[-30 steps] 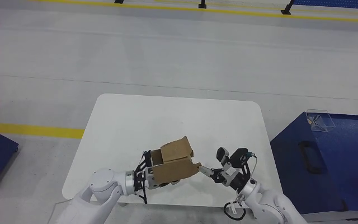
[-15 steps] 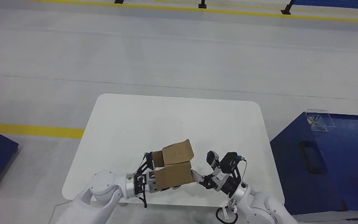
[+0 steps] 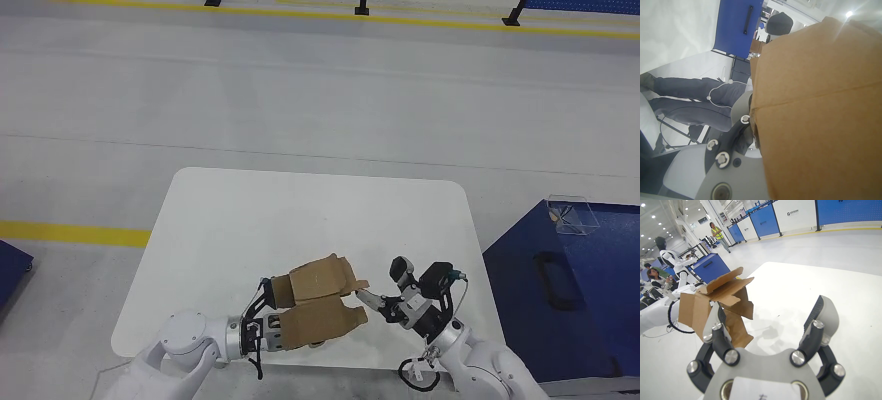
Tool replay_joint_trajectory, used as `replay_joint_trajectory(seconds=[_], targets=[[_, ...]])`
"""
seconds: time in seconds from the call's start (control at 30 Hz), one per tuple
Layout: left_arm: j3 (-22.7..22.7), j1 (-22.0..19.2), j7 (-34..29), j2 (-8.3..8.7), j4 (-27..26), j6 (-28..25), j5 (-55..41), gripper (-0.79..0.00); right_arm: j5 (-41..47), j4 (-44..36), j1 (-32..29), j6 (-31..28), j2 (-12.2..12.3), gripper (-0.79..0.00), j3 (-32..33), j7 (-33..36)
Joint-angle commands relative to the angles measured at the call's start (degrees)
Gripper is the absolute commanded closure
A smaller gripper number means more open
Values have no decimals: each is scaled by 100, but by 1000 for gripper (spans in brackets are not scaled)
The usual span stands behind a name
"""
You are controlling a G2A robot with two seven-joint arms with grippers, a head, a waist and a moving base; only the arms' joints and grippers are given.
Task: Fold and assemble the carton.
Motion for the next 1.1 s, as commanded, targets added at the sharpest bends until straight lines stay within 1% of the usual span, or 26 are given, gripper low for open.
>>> replay_joint_trajectory(seconds=[0.0, 0.23, 0.53, 0.6, 0.83, 0.97, 1.07], targets=[[-23, 10, 28, 3, -4, -13, -4, 0, -56, 1, 22, 10, -3, -785, -27, 58], [-198, 91, -64, 32, 5, -174, -133, 0, 146, 54, -26, -107, 19, -785, 92, 458], [-259, 148, -409, 71, -118, -565, 80, 0, -125, 128, 117, -137, -12, -785, -338, 739], [-300, 147, -372, 76, -100, -566, 67, 0, 39, 129, 114, -266, -16, -785, -395, 783], [-344, 53, -168, 72, 107, -275, -44, 0, 201, -68, -69, -473, 11, -785, -267, 817], [-282, -12, -163, 56, 227, -81, -151, 0, 109, -113, -108, -405, 14, -785, -232, 752], [-239, -72, -202, 45, 327, 200, -297, 0, 123, -70, -66, -314, 6, -785, -238, 717]])
